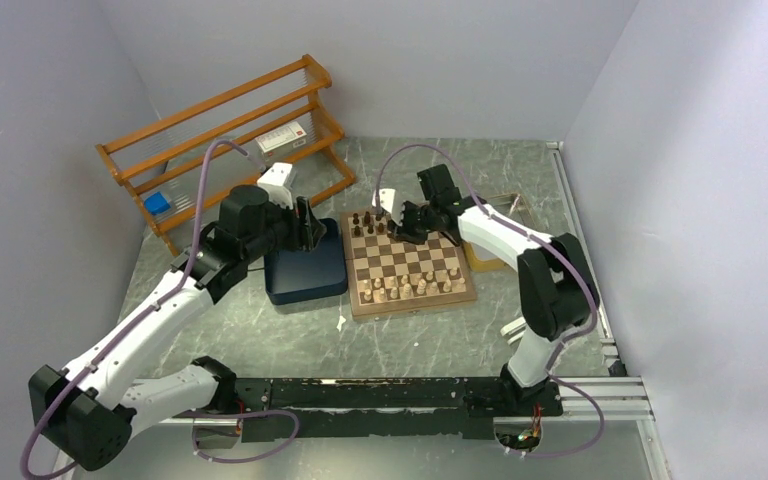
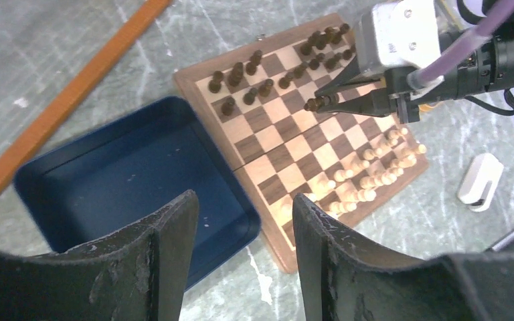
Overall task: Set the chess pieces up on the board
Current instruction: Pick up the chess piece from the chessboard, then place the chess piece on the chessboard.
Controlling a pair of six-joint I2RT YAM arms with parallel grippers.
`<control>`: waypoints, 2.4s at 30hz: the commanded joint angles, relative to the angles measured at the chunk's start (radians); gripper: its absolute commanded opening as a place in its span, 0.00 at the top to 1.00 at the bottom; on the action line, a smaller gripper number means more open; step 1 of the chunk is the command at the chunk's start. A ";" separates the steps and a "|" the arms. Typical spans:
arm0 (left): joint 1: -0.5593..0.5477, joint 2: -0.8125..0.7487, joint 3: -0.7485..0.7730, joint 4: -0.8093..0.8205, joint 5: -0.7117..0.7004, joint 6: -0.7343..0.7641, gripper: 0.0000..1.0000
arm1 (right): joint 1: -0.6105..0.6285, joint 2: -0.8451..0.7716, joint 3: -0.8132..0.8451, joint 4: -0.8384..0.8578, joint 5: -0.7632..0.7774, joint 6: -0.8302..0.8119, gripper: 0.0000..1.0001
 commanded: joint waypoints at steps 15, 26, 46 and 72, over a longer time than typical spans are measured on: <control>-0.005 0.464 0.377 0.056 0.410 0.012 0.45 | -0.014 -0.277 -0.265 0.557 -0.257 0.510 1.00; -0.003 0.538 0.387 0.186 0.565 -0.018 0.54 | -0.099 -0.339 -0.352 0.767 -0.345 0.732 1.00; -0.003 0.627 0.451 0.204 0.685 0.061 0.60 | -0.110 -0.330 -0.331 0.765 -0.405 0.768 1.00; -0.011 0.640 0.441 0.169 0.719 0.104 0.65 | -0.129 -0.319 -0.337 0.803 -0.418 0.831 1.00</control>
